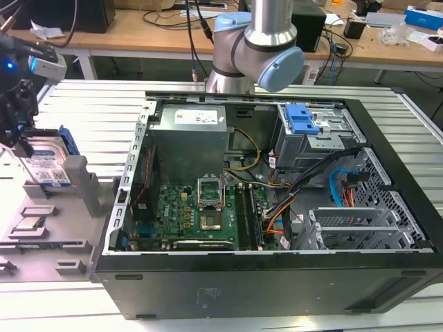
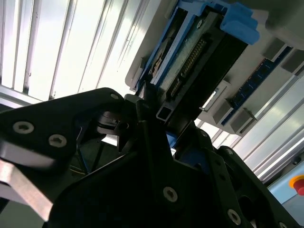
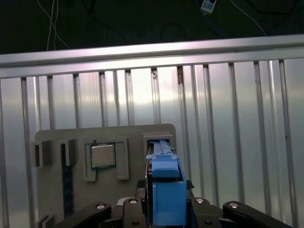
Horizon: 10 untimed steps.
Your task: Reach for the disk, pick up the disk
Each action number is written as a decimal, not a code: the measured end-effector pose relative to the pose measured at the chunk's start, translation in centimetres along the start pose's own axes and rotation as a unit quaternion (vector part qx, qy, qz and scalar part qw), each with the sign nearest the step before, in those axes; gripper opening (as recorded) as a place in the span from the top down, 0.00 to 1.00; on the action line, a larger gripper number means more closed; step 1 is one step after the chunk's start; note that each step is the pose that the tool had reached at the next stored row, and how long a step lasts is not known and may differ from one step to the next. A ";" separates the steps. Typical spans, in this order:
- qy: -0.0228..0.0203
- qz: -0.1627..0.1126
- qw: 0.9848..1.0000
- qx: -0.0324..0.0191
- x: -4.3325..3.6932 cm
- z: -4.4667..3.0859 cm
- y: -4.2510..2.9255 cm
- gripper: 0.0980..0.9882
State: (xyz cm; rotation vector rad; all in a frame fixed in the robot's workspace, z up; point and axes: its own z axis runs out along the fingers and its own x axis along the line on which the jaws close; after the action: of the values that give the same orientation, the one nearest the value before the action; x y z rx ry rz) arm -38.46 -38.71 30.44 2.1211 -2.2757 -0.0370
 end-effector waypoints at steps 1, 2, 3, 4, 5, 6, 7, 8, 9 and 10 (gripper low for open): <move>0.000 0.000 1.000 0.000 0.00 -0.11 0.01 0.70; 0.000 0.000 1.000 0.000 0.00 -0.22 0.01 0.70; 0.000 0.000 1.000 0.000 0.00 -0.33 0.01 0.70; 0.000 0.000 1.000 0.000 -0.01 -0.44 0.02 0.70; 0.000 0.000 1.000 0.000 -0.01 -0.54 0.02 0.70; 0.000 0.000 1.000 0.000 -0.01 -0.63 0.02 0.70; 0.000 0.000 1.000 0.000 -0.01 -0.72 0.02 0.70; 0.000 0.000 1.000 0.000 -0.01 -0.82 0.02 0.70; 0.000 0.000 1.000 0.000 -0.01 -0.97 0.02 0.70; 0.000 0.000 1.000 0.000 -0.01 -1.09 0.03 0.70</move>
State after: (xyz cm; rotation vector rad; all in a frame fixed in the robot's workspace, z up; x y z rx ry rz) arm -38.44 -38.70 31.53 2.1209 -2.2758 -0.0370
